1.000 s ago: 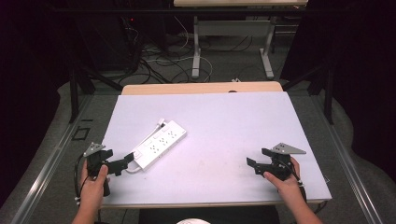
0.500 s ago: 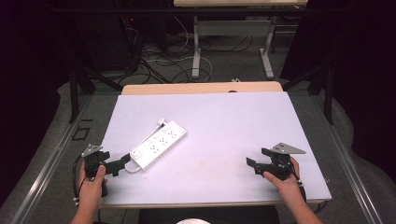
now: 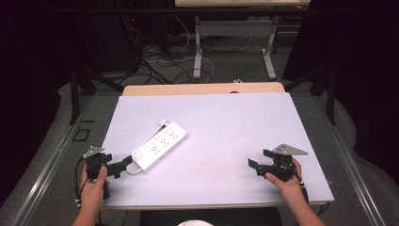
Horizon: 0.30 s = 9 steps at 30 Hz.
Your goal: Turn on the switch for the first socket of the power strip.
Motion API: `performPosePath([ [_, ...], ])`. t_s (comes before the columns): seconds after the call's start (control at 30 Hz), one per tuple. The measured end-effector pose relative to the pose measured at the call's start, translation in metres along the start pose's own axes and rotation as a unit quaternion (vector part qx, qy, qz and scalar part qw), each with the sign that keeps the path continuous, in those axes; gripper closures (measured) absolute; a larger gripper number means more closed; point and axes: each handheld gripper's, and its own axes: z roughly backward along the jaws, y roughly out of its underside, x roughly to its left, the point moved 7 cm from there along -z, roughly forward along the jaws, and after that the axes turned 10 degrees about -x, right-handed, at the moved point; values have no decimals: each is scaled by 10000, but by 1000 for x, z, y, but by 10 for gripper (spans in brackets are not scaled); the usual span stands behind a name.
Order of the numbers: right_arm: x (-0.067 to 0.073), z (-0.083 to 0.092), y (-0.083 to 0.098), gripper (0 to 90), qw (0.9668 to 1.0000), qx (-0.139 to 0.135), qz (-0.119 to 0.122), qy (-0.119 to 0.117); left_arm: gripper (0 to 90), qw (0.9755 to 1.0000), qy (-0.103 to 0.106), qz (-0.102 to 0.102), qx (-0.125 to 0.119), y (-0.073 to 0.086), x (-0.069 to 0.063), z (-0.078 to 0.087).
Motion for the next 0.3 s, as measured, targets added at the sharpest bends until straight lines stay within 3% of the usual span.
performPosePath([
  [0.3, -2, -1, 1, 172, 10000, 10, -55, 26, 39, 10000, 29, 40, -14, 0, -1, -2],
])
